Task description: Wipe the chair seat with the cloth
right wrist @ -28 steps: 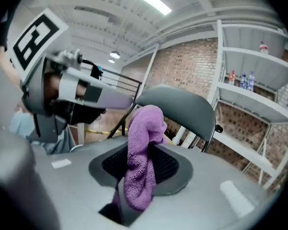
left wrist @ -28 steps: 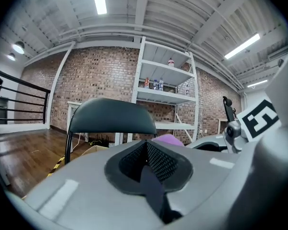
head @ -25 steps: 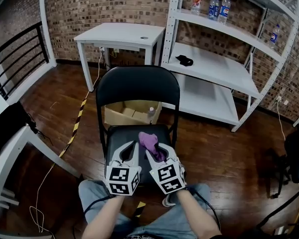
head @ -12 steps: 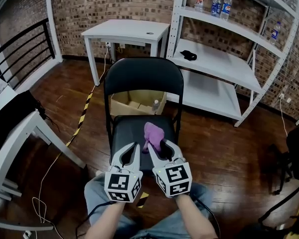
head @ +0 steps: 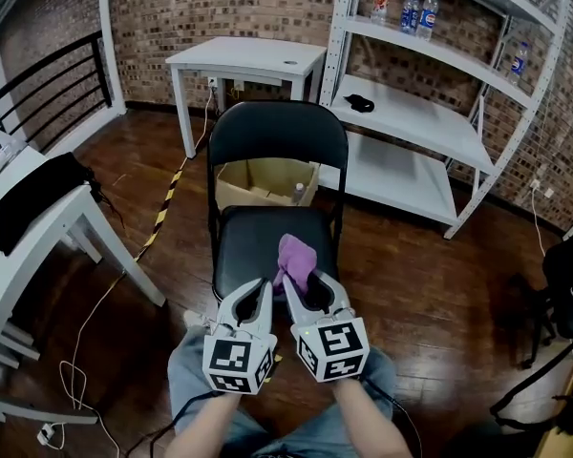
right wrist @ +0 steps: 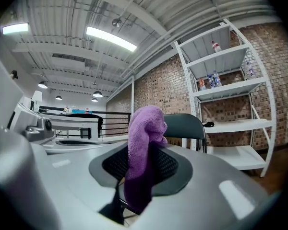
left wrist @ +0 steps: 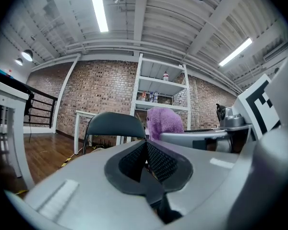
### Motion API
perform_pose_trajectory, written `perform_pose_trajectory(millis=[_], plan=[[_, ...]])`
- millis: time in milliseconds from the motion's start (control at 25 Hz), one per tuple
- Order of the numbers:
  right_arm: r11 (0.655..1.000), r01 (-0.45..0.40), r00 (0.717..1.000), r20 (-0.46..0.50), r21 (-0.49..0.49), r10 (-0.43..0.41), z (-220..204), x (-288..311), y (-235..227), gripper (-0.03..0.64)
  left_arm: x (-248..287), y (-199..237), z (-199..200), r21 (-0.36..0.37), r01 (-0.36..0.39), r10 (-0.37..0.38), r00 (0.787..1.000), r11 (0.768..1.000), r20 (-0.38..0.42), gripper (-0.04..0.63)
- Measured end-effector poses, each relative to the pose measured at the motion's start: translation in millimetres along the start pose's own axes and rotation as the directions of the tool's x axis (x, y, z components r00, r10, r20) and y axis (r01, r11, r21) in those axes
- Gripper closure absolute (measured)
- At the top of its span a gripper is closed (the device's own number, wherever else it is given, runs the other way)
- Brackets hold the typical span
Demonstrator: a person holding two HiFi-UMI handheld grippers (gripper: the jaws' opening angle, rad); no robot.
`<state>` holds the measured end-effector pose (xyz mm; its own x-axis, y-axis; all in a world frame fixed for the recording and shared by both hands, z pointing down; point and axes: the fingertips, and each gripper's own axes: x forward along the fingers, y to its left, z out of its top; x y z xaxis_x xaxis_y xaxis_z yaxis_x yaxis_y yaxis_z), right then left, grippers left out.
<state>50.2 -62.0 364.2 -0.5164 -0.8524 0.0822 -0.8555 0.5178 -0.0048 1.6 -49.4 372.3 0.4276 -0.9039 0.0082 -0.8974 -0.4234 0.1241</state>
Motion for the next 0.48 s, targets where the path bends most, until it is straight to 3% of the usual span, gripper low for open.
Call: perform_pose_trajectory(millis=[480], plan=[[1.000,0.021,1.000,0.020,0.001,-0.021,-6.2,-67.5,21.3,0.508,-61.1,-45.6,0.6,0.027,-0.006,0.006,1.000,1.000,0.005,0.590]])
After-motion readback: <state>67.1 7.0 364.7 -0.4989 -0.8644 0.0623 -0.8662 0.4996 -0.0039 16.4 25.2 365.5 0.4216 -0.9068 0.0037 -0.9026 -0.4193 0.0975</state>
